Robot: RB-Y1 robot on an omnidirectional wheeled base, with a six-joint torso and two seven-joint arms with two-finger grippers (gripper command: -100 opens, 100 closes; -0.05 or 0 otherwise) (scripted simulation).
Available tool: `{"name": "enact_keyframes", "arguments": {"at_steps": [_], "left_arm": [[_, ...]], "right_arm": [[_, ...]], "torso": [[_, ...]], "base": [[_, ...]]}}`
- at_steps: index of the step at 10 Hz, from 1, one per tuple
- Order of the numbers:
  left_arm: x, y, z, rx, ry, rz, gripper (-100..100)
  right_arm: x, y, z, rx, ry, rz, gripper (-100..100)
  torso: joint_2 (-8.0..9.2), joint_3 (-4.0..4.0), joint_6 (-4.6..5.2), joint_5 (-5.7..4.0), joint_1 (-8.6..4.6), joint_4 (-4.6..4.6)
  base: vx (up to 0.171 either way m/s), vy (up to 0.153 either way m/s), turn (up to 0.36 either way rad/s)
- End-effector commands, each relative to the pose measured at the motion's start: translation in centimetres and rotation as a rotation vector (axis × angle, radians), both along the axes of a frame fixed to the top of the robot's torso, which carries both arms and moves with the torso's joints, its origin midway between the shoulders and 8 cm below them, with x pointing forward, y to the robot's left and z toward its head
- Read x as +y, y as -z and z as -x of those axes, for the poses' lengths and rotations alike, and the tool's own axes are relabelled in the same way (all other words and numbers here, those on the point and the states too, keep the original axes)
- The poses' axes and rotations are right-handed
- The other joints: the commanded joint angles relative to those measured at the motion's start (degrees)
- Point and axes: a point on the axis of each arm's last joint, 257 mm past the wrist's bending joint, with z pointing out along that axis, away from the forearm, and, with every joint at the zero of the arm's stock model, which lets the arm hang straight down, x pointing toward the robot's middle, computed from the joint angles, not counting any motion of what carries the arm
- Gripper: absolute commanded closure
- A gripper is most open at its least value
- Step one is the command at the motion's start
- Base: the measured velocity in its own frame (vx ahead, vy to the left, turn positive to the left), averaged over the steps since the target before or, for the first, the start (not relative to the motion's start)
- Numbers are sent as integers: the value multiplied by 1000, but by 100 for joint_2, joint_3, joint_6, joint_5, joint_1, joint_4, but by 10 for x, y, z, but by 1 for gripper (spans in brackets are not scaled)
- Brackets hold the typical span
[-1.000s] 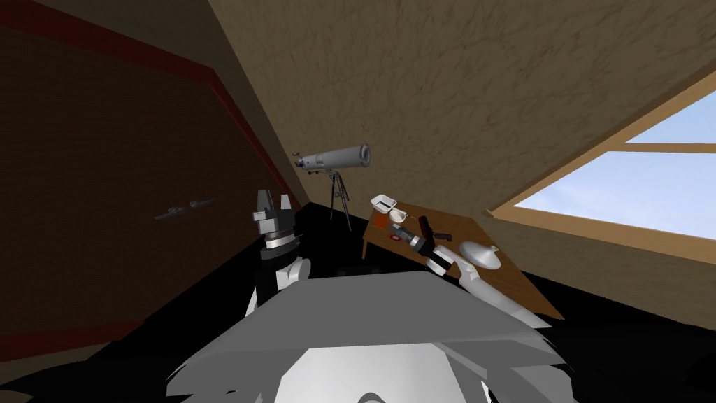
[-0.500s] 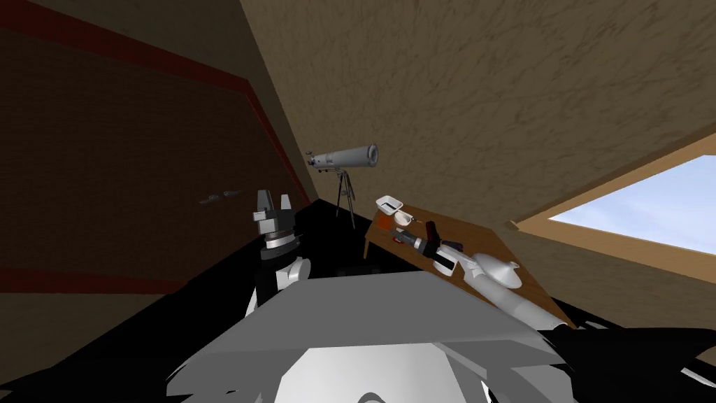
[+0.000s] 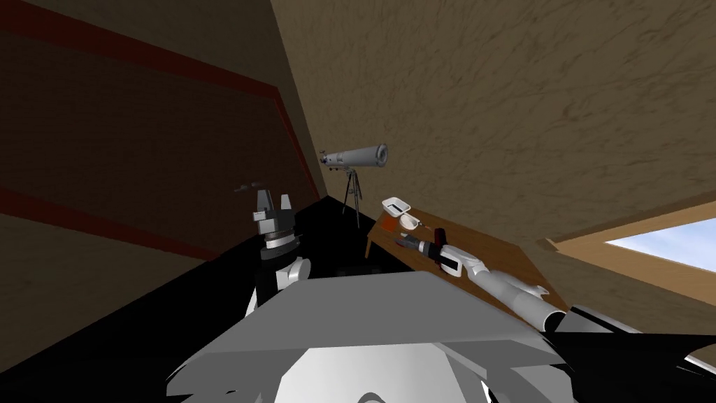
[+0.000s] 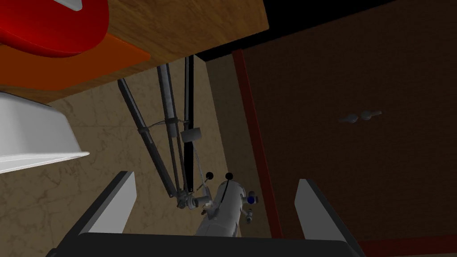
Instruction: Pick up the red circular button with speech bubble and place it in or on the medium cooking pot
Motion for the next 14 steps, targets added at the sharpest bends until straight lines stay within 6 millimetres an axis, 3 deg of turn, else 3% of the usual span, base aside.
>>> {"name": "enact_keyframes", "arguments": {"at_steps": [1,4,10,12,13,14], "left_arm": [[0,0,0,0,0,0,0],[0,0,0,0,0,0,0],[0,0,0,0,0,0,0],[0,0,0,0,0,0,0],[0,0,0,0,0,0,0],[0,0,0,0,0,0,0]], "right_arm": [[-12,17,7,24,-34,74,-100],[-34,44,22,63,-98,191,-100],[-81,75,45,131,-187,367,-100],[-81,75,44,131,-187,368,-100],[-82,75,45,132,-189,371,0],[-76,83,44,129,-179,372,-100]], "torso": [[0,0,0,0,0,0],[-8,-4,2,1,6,-2],[-12,-7,5,2,11,-3],[-9,-5,7,3,13,-2],[-15,-8,8,4,22,-3],[-20,-11,8,6,29,-4]], "base": [[-44,-87,227],[-40,-68,224],[-35,-50,165],[-32,-38,83],[0,0,0],[11,1,64]]}}
